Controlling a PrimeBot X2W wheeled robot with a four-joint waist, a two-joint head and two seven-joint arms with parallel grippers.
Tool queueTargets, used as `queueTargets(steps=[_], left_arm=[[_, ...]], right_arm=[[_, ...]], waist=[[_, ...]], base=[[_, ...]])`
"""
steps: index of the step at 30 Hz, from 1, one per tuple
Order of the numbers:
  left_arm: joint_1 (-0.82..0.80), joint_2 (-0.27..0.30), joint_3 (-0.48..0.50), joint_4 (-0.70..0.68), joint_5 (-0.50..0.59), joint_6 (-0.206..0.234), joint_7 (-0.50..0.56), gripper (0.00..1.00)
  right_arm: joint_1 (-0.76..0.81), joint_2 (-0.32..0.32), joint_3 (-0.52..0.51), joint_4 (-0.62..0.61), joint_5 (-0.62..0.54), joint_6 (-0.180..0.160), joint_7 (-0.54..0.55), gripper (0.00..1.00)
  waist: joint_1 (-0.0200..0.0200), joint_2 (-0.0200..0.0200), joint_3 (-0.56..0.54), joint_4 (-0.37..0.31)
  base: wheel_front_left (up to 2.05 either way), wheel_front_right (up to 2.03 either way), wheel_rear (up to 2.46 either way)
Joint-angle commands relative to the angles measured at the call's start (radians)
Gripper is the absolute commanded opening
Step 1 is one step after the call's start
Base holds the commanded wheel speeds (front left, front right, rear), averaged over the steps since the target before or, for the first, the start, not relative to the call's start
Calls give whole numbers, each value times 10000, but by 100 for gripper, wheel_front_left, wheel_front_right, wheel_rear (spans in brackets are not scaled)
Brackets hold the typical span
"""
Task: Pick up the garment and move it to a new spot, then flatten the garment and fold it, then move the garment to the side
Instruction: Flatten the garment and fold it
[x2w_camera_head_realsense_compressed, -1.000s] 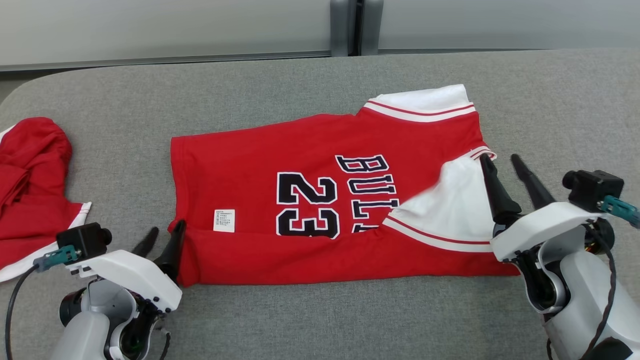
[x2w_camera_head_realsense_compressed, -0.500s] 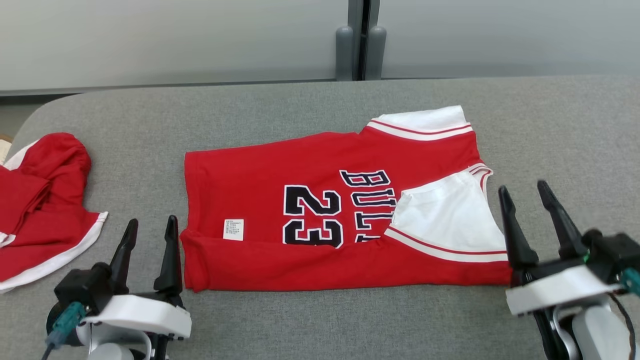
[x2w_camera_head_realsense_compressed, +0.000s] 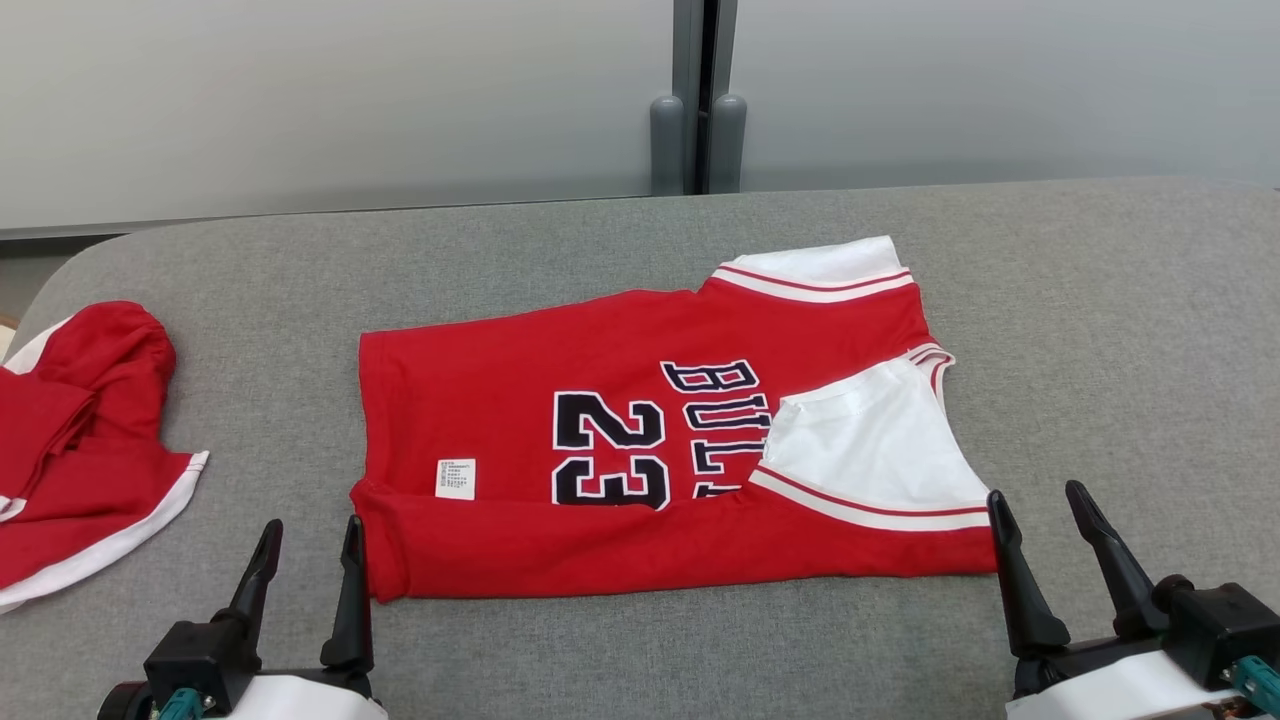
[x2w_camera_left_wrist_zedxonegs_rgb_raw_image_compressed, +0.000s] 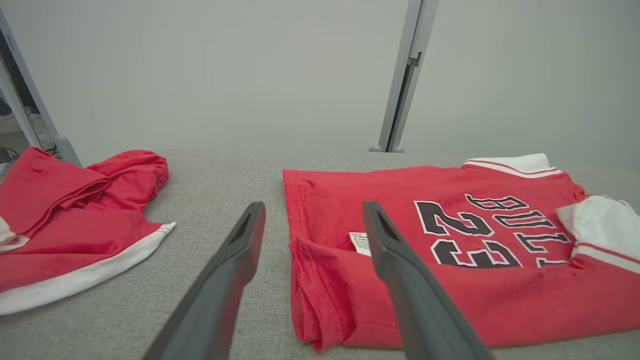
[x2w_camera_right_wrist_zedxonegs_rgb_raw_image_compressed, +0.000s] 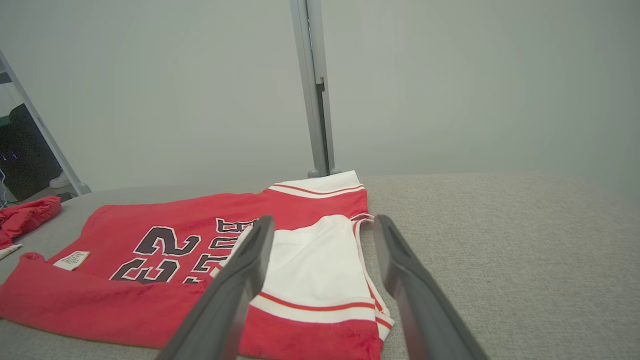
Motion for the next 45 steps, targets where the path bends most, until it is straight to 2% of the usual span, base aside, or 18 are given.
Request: queueTargets(steps=[1,13,21,33,34,35,36,37,45], left_arm=[[68,35,73,50,68,6,-46,100],[36,-80,138,360,178,-269,-52,100],[-470,-265,-227,1447,23,-678,-49,100],[-1853,-693,-212,4051,-536,-1455,-4,100],[-1859,-684,-178,4192,-573,-1444,8,89],[-1856,-692,-137,4295,-645,-1481,13,38],[-1868,-686,-70,4378,-700,-1532,15,5],[-1855,-668,-1,4437,-773,-1562,13,0],[-1534,-430,199,4009,-722,-1805,-28,0]], right_arm=[[96,24,-33,-142,-34,-3,70,100],[195,118,-29,-250,-21,-3,262,100],[-145,-53,-205,507,216,-3,258,100],[-1788,-82,130,3870,822,-3,-57,100],[-1899,-69,165,4047,888,-3,-121,95],[-1953,-33,223,4262,997,-3,-80,55],[-1975,-7,332,4444,1099,-3,22,29],[-2046,-37,395,4564,1173,-3,-41,0],[-2098,-333,614,4844,1800,-16,-578,0]], waist=[[0,-1,0,-15],[0,-1,-4,33],[0,-1,456,96],[0,-1,1579,238],[0,-1,1599,240],[0,-1,1607,242],[0,-1,1604,242],[0,-1,1601,245],[0,-1,1364,341]], base=[[0,0,0],[0,0,0],[0,0,0],[0,0,0],[0,0,0],[0,0,0],[0,0,0],[0,0,0],[0,0,0]])
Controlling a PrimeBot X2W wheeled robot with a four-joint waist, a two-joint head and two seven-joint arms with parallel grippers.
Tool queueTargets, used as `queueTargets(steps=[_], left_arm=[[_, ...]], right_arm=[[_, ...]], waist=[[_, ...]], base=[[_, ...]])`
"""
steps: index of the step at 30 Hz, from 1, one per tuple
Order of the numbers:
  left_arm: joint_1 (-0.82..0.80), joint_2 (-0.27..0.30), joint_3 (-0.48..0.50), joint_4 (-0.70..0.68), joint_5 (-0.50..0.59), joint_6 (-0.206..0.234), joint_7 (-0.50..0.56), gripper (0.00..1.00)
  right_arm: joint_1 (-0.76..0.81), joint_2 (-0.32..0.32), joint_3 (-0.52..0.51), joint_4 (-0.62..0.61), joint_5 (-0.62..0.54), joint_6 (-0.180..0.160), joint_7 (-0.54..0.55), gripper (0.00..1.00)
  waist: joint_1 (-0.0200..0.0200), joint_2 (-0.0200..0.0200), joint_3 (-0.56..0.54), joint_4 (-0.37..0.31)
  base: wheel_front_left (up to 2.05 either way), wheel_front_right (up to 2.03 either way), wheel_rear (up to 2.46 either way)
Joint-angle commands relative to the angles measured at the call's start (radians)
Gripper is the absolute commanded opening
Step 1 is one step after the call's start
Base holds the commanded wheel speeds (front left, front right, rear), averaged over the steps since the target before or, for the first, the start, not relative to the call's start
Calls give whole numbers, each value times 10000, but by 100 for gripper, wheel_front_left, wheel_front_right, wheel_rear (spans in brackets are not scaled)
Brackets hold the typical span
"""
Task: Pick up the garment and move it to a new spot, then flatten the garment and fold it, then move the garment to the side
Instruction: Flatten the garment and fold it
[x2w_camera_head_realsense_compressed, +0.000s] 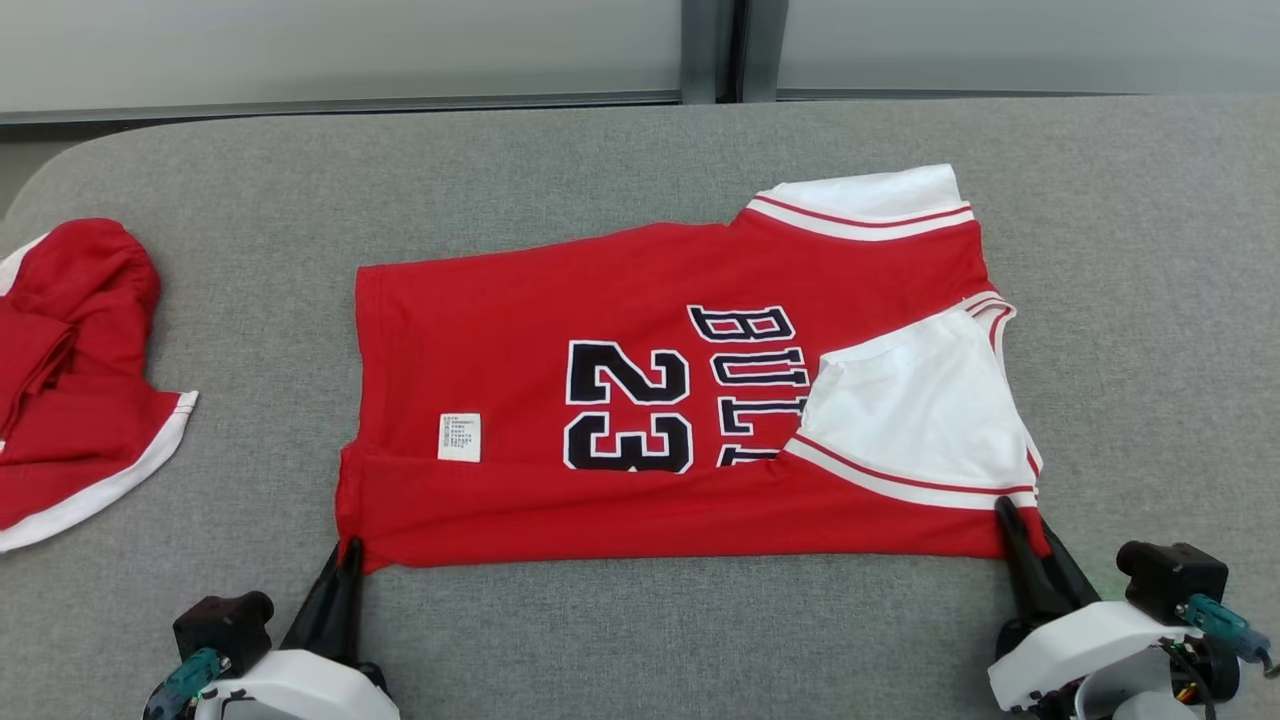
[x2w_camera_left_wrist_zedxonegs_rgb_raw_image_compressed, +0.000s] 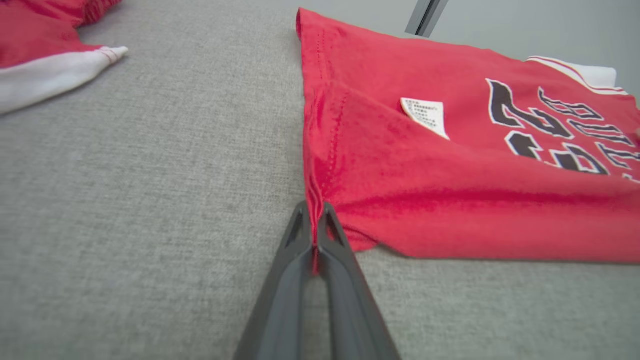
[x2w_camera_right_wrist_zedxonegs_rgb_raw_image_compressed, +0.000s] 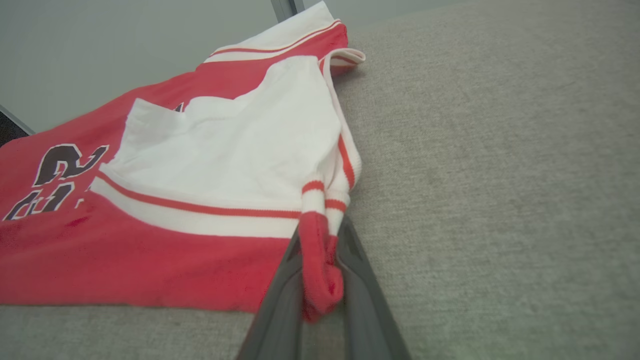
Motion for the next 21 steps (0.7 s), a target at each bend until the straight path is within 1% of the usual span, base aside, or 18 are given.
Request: queueTargets(steps=[1,5,9,16,21], left_arm=[[187,129,94,-19,-14,-1,10,0],[492,303,148,-330,-105,112,184,0],[934,512,145,-810,-145,231,628,0],[2174,809,268,-2097,-437,647,1683,0],[2864,1012,324,-2895,-590,963,2390,0]], right_arm=[[198,-127,-40,55,108,-31,-47,0],[512,-196,-102,-184,351,-31,-22,0],[1096,-204,-220,-638,416,-31,105,0],[2619,153,-497,-1847,421,-30,650,0],[3558,474,-684,-2662,306,-30,1178,0]], waist=[[0,0,-92,22],[0,0,-382,53],[0,0,-739,36],[0,0,-1425,-147],[0,0,-1665,-228]], base=[[0,0,0],[0,0,0],[0,0,0],[0,0,0],[0,0,0]])
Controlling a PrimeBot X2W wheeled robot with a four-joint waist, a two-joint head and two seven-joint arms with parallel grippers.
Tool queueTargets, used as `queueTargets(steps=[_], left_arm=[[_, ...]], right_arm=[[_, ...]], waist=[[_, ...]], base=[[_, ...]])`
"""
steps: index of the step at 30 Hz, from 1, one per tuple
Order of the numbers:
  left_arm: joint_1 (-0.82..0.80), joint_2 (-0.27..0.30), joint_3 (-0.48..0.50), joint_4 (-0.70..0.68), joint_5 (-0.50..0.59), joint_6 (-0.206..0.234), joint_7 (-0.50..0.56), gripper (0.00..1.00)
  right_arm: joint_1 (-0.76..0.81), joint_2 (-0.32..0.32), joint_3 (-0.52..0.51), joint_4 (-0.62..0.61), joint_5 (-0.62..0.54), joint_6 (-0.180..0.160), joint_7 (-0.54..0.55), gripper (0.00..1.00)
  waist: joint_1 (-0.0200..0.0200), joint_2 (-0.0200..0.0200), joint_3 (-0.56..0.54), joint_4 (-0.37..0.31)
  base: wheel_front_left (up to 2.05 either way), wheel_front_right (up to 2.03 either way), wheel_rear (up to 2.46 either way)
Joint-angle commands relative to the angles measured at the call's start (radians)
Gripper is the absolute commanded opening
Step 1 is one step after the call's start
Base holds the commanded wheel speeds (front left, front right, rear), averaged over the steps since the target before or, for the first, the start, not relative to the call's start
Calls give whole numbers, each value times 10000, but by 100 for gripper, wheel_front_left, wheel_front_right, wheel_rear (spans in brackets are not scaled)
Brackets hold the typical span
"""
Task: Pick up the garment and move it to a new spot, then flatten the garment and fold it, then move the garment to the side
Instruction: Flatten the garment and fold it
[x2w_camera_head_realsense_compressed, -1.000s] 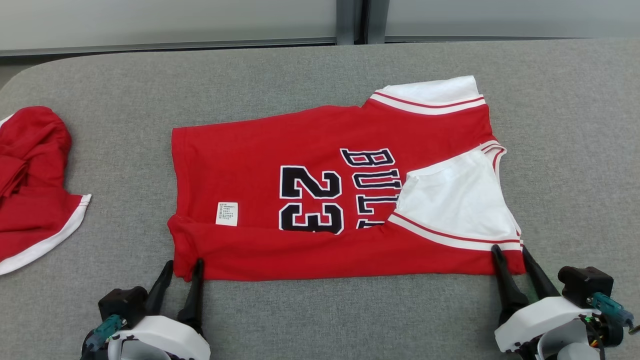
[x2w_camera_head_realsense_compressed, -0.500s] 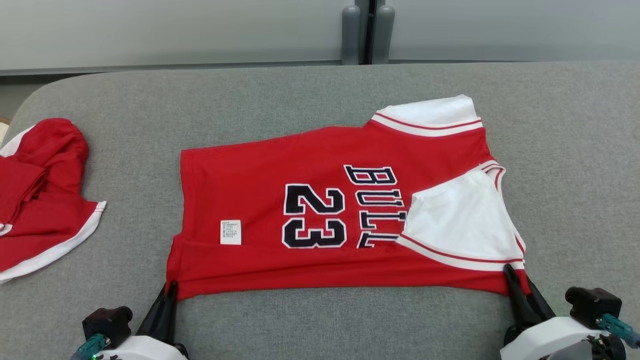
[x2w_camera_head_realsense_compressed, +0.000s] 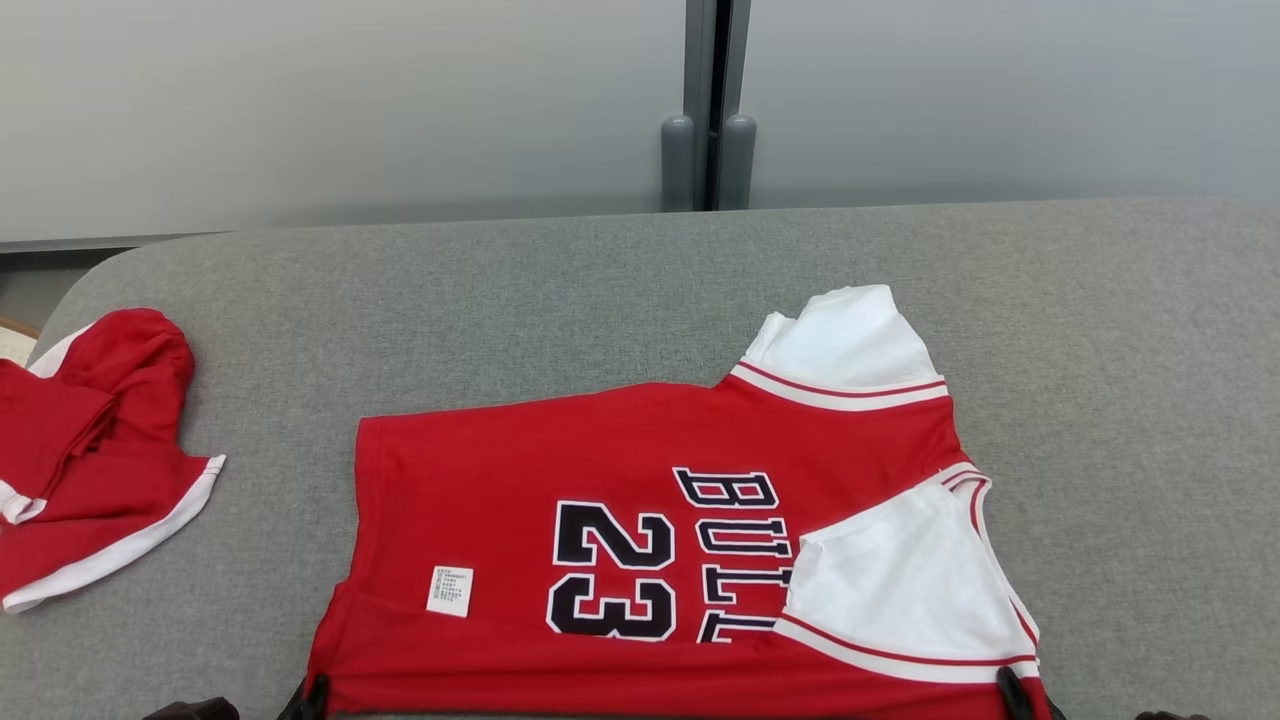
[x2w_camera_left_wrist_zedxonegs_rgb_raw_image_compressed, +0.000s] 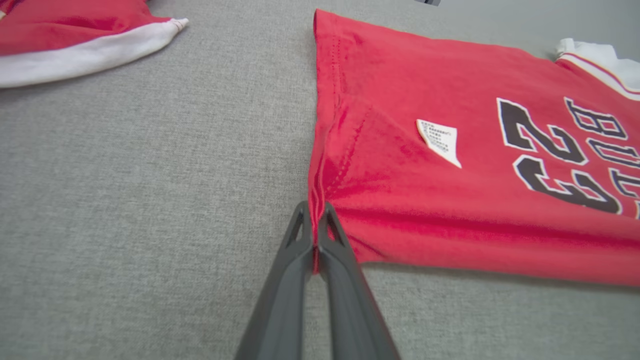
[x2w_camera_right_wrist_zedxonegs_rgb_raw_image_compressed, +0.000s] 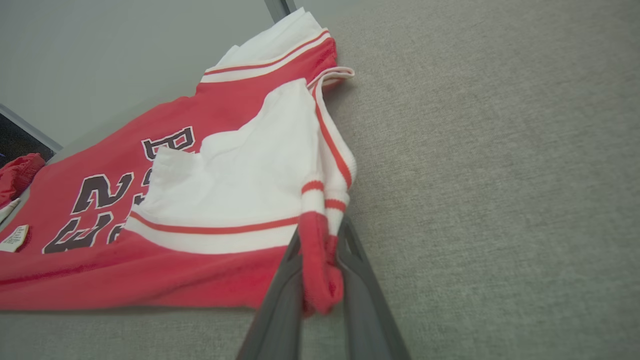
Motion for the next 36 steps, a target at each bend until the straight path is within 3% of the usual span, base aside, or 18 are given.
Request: queueTargets(steps=[1,2,3,4,5,6,7,13,19,36], left_arm=[[129,143,100,-180,-114,131,95,0],[196,198,84,-307,-69,180,226,0],[265,239,47,-394,-56,223,390,11],[310,235,10,-488,-72,245,493,49],[296,233,-22,-584,-12,302,557,100],[272,172,-34,-659,-8,349,556,100],[228,97,-25,-754,-44,381,488,100],[74,-190,11,-1302,257,731,-449,100],[-276,-170,-7,-1615,743,907,-1334,100],[-930,-14,-384,-1693,1083,1014,-1074,100]], right_arm=[[193,2,-120,-181,-60,-28,122,0],[285,39,-151,-346,-111,-28,163,0],[384,91,-170,-480,-111,-28,230,0],[484,140,-142,-566,-148,-28,314,0],[512,158,-173,-682,-203,-26,314,38],[500,167,-180,-795,-256,-26,352,93],[444,174,-264,-918,-403,-26,275,100],[-72,164,-628,-1837,-1479,-20,-420,100],[-563,-97,-686,-2746,-2179,-20,-136,100],[-430,164,-863,-3451,-2545,-17,383,100]], waist=[[0,0,-72,-47],[0,0,-85,-44],[0,0,-94,-42],[0,0,-102,-43],[0,0,-100,-37],[0,0,-98,-30],[0,0,-99,-28],[0,0,-222,-62],[0,0,-386,-68],[0,0,-291,-23]], base=[[0,0,0],[0,0,0],[0,0,0],[0,0,0],[0,0,0],[0,0,0],[0,0,0],[0,0,0],[0,0,0],[0,0,0]])
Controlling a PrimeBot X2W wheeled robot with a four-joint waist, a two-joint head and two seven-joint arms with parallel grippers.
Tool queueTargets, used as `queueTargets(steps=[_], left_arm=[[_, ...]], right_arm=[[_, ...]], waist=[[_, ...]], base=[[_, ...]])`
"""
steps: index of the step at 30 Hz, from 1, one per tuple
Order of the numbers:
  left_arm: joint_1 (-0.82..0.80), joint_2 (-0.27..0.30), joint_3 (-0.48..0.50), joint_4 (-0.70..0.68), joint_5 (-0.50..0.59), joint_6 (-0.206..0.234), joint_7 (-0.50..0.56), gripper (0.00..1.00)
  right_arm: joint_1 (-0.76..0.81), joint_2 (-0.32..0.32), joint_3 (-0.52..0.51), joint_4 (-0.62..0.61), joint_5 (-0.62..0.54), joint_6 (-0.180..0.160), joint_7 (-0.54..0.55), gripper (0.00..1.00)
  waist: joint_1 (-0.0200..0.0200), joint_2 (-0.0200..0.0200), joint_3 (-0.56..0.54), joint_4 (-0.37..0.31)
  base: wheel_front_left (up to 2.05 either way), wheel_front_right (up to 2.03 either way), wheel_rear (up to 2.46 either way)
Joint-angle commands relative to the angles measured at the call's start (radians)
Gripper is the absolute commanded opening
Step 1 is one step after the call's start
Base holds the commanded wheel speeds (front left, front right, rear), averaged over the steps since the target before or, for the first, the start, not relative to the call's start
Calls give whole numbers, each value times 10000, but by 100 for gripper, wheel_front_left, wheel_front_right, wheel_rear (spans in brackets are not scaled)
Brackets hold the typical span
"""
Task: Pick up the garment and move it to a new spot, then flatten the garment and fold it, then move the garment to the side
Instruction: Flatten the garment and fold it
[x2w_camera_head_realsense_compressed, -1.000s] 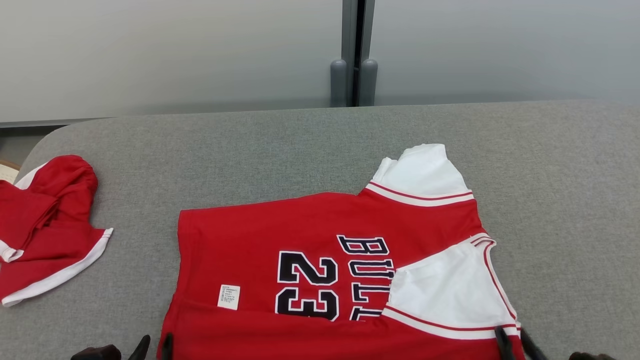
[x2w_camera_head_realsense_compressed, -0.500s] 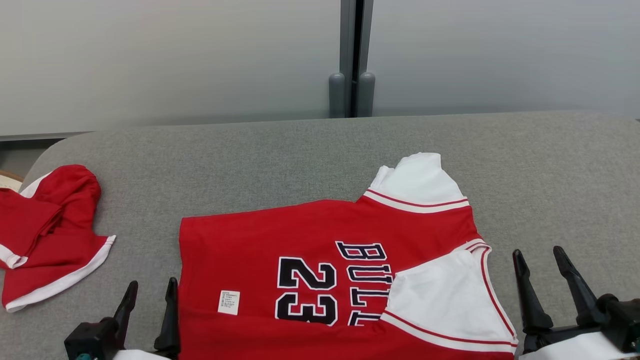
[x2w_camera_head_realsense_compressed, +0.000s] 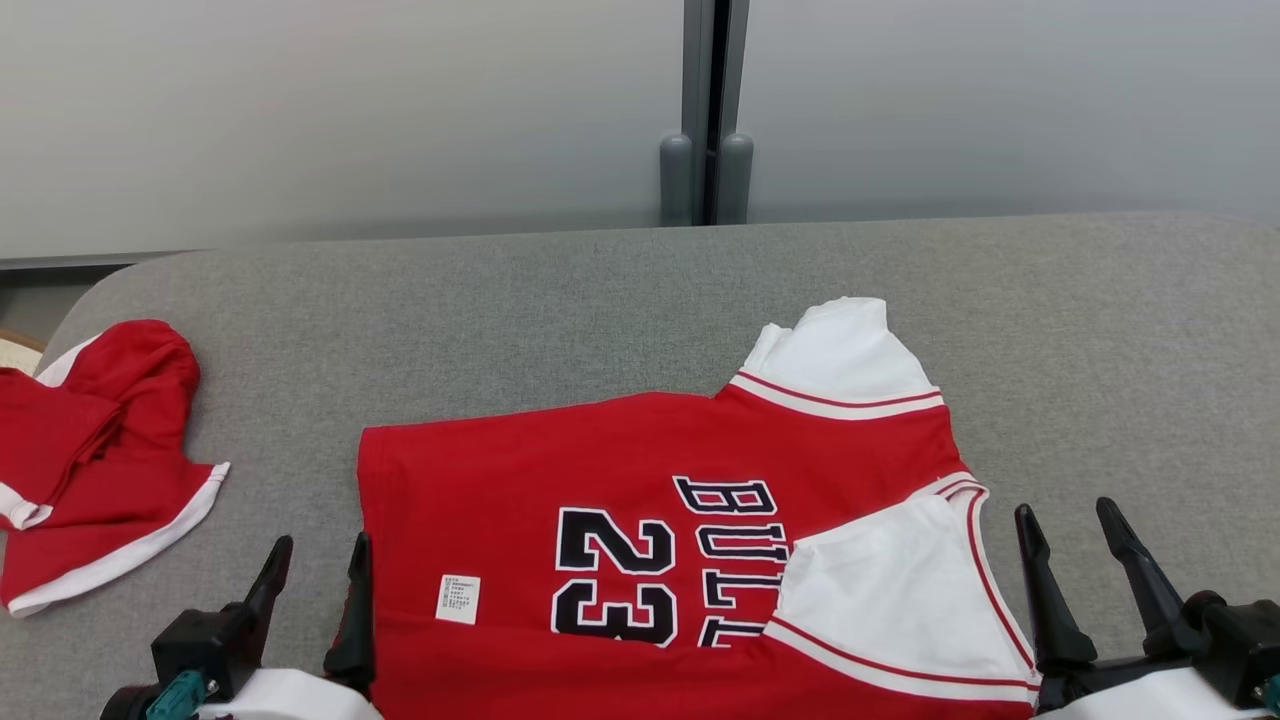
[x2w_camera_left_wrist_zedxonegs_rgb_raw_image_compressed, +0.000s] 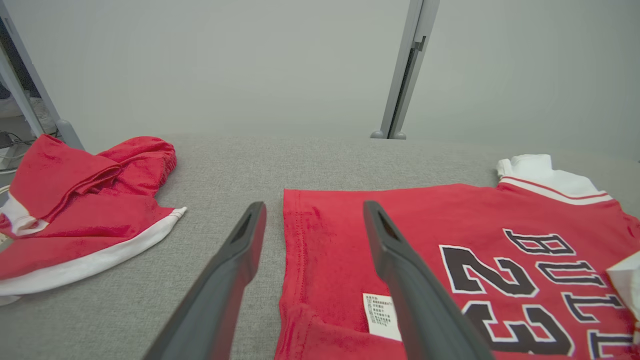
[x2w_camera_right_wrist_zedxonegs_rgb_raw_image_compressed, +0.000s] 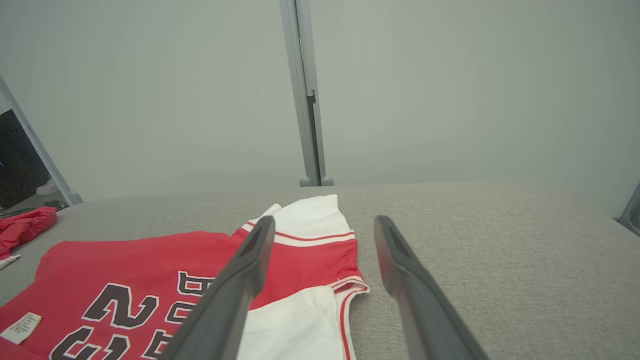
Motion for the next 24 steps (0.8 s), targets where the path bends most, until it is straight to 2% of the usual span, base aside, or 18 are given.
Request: queueTargets(steps=[1,5,9,16,23,24], left_arm=[[-370,39,-90,65,33,-97,144,100],[-1668,-47,-316,742,-262,-539,774,100],[-2779,-80,-346,1521,-427,-786,1078,100],[-5059,-13,-40,4343,-968,-1255,1626,100],[-6334,-113,181,6763,-1607,-1829,1883,100],[-6410,-166,180,6999,-1709,-1920,1920,94]], right_arm=[[-133,-22,-20,-48,-16,-4,-48,100],[-479,-33,97,-156,31,-4,-16,100],[-810,3,249,-212,48,-4,-28,100],[-1447,-11,612,94,184,-4,-202,100],[-1736,33,664,637,382,-4,-394,100],[-1747,35,651,707,399,-4,-409,100]], waist=[[0,-1,157,33],[0,-1,920,52],[0,-1,1451,-80],[0,-1,2357,-488],[0,-1,2606,-680],[0,-1,2599,-688]], base=[[0,0,0],[0,0,0],[0,0,0],[0,0,0],[0,0,0],[0,0,0]])
